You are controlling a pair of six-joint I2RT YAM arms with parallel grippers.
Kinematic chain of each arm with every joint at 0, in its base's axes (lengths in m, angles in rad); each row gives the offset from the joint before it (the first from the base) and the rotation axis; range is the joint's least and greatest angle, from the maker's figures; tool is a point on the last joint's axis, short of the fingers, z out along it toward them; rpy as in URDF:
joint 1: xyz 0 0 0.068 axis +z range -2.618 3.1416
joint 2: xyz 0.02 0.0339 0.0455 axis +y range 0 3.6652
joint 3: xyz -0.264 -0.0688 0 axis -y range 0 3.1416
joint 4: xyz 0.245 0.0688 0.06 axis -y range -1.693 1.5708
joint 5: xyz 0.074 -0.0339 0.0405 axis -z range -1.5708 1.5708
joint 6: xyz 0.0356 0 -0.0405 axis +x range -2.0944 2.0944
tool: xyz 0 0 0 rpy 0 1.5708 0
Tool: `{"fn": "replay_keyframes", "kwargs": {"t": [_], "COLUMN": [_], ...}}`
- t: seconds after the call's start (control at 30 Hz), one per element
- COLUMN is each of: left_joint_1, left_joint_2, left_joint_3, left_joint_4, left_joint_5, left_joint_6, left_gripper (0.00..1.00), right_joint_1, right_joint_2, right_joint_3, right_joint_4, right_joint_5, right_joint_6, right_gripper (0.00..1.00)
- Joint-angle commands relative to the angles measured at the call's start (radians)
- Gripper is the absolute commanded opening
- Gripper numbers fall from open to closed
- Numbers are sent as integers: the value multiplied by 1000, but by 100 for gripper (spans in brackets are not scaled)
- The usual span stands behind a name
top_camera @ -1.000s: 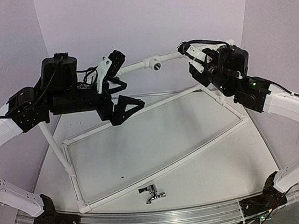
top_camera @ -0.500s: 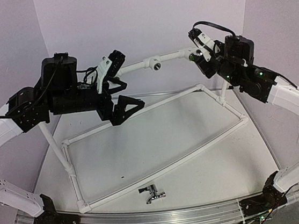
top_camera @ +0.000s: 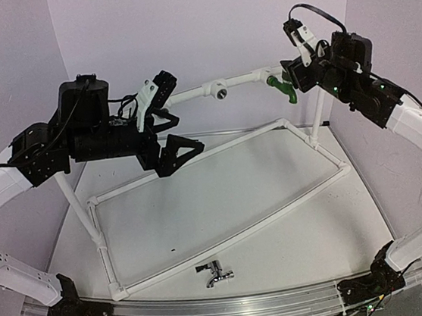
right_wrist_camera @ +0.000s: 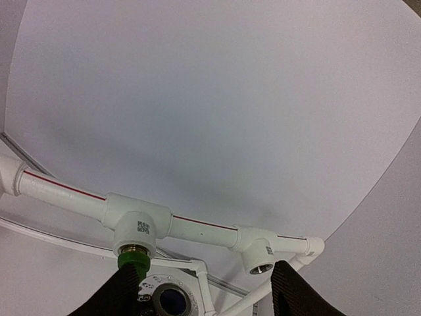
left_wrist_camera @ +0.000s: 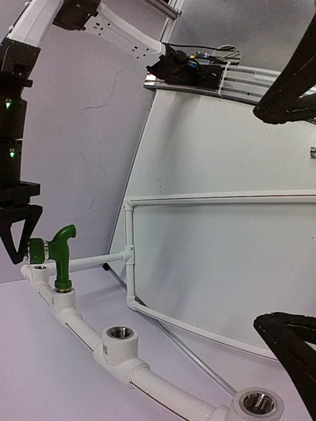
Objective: Install the water faucets
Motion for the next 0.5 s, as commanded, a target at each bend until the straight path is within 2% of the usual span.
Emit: {"fn": "replay_keyframes", "kwargs": {"t": [0.0,0.2,0.47], "left_joint_1": [3,2,2], "left_joint_2": [-16,-16,-14], "left_joint_3": [9,8,10], "left_joint_4": [46,45,45], "left_joint_5": [-2,-5,-3], "left_joint_6": [2,2,2], "left_gripper": [100,100,100], "right_joint_1": [-48,-81,-103], "right_joint_2": [18,10,0], "right_joint_3": [45,43,119], "right_joint_4": [-56,-108,-158], "right_joint_5": [-56,-108,-177], "right_joint_6": [55,30,33], "right_gripper": [65,63,63]}}
